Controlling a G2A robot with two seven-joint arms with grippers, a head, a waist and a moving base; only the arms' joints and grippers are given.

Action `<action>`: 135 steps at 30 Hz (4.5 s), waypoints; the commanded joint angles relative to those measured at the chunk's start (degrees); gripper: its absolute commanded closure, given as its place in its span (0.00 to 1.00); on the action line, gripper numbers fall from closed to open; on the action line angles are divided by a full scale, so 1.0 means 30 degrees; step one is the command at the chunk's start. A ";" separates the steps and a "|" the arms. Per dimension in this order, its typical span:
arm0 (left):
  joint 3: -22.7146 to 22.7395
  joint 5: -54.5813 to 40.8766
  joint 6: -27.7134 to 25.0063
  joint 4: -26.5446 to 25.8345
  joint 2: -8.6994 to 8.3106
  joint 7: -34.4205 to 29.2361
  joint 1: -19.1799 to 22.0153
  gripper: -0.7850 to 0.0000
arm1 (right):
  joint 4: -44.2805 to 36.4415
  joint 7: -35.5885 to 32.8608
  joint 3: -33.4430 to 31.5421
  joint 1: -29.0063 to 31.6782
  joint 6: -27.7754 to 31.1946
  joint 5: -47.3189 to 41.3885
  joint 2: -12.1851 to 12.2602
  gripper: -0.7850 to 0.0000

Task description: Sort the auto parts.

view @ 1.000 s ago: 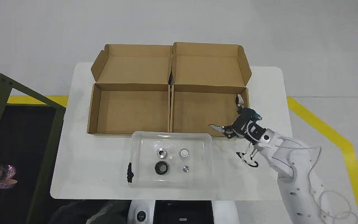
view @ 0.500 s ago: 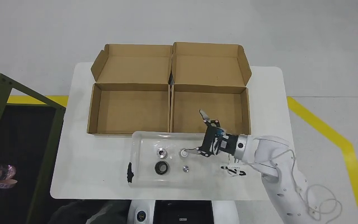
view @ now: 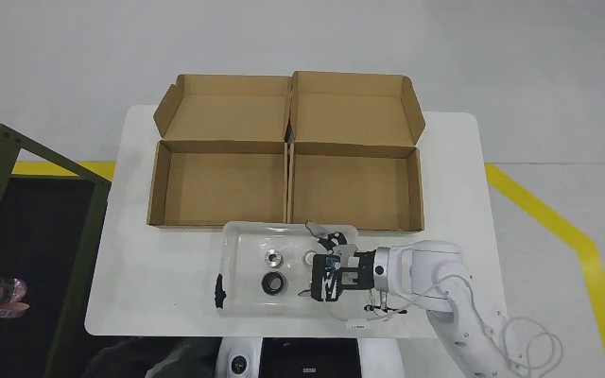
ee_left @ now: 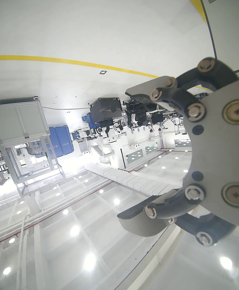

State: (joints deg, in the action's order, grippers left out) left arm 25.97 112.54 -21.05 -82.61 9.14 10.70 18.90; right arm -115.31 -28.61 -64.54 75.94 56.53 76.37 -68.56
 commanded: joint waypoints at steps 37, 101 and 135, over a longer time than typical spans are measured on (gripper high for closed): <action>0.0000 0.0000 0.0000 0.0000 0.0000 0.0000 0.0000 0.00 | 0.3509 -0.2098 0.2060 -0.1889 -0.1947 -0.0946 0.0401 0.63; 0.0000 0.0000 0.0000 0.0000 0.0000 0.0000 0.0000 0.00 | 0.2227 0.6072 0.3102 -0.7621 -0.4226 -0.2072 -0.0274 1.00; 0.0000 0.0000 0.0000 0.0000 0.0000 0.0000 0.0000 0.00 | 1.0409 0.4692 0.2492 -0.9197 -0.7178 -0.5706 -0.0701 1.00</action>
State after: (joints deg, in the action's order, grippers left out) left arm 25.97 112.54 -21.05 -82.61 9.14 10.70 18.90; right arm -84.92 -14.18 -57.25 48.56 35.45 58.99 -70.59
